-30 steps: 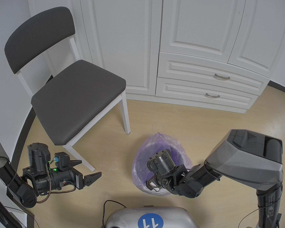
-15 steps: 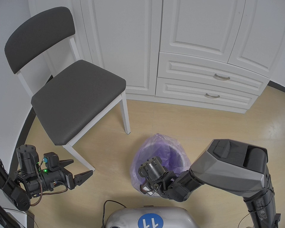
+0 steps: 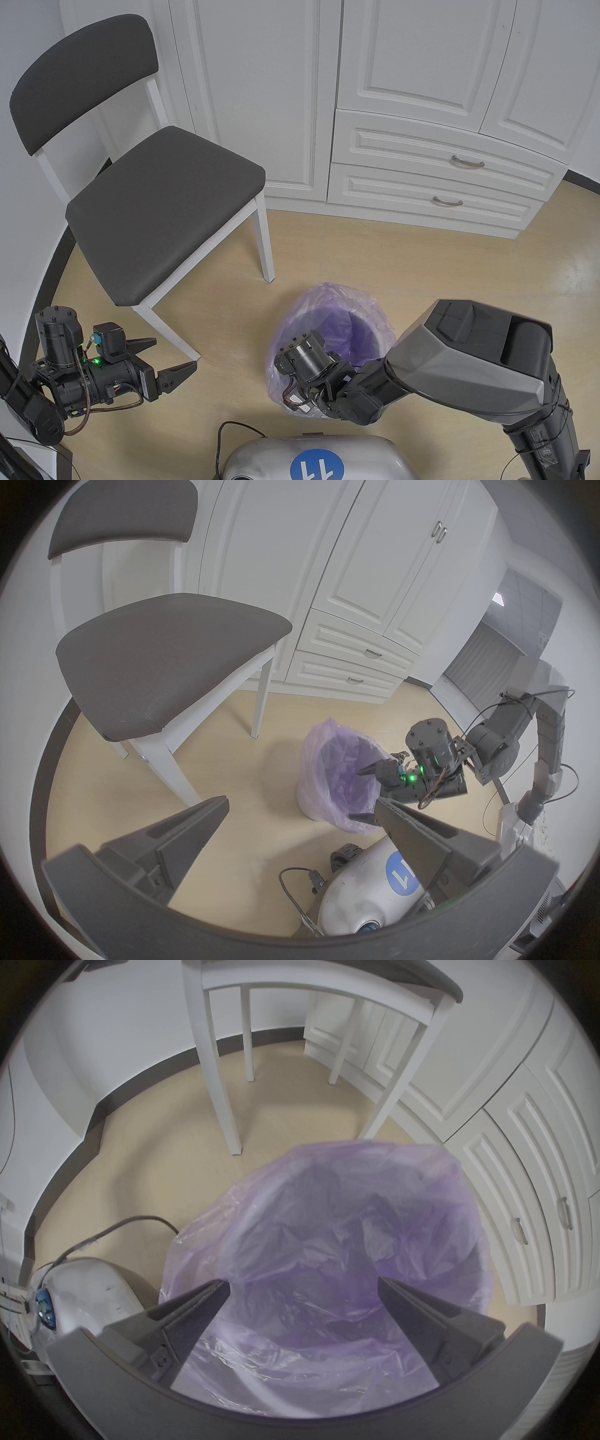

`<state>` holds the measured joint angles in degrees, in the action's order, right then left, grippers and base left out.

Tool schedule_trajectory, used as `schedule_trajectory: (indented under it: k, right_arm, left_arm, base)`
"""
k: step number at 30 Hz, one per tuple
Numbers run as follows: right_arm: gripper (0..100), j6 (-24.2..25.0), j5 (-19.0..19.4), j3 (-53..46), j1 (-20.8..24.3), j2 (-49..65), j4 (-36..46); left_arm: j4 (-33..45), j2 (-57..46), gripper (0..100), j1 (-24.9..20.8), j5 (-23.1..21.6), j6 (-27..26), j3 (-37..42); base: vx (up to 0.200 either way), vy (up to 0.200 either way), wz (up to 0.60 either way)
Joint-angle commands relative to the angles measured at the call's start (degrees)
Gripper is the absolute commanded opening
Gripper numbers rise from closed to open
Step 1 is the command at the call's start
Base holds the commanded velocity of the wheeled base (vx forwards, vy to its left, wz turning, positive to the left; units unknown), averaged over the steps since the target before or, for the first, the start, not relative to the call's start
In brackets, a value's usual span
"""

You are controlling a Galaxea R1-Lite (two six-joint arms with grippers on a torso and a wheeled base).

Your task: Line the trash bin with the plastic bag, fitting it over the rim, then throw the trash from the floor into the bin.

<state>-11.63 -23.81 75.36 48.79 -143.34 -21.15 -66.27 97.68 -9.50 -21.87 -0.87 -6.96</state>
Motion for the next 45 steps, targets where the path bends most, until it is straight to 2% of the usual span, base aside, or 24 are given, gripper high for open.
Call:
schedule_trajectory:
  k: [1,12,33,37,40,45]
  right_arm:
    - [100,-0.06,-0.1,0.31,0.08,1.66,-0.03]
    - [100,-0.24,-0.1,-0.3,0.08,4.12,0.32]
    - [100,-2.87,-0.19,5.59,-0.01,-1.86,9.99]
    - [100,-5.51,-0.54,6.64,-1.77,-2.83,9.99]
    - [100,-7.18,-2.65,8.57,-3.61,-3.79,9.99]
    - [100,-7.53,-2.82,10.68,-5.02,-4.85,9.99]
  left_arm:
    - [0.0,0.23,100,-0.08,-0.01,-0.01,-0.07]
    - [0.0,0.05,100,-0.08,-0.01,-0.1,0.11]
    - [-0.09,0.84,100,-0.26,-0.1,-0.1,0.02]
    - [-0.09,0.93,100,-0.26,-0.01,-0.1,0.02]
    - [-0.09,0.93,100,-0.26,-0.01,-0.01,-0.16]
    - [-0.09,1.02,100,-0.26,-0.01,-0.01,-0.07]
  base:
    - [0.0,0.0,0.0]
    - [0.0,0.0,0.0]
    - [0.0,0.0,0.0]
    - [0.0,0.0,0.0]
    - [0.0,0.0,0.0]
    - [0.0,0.0,0.0]
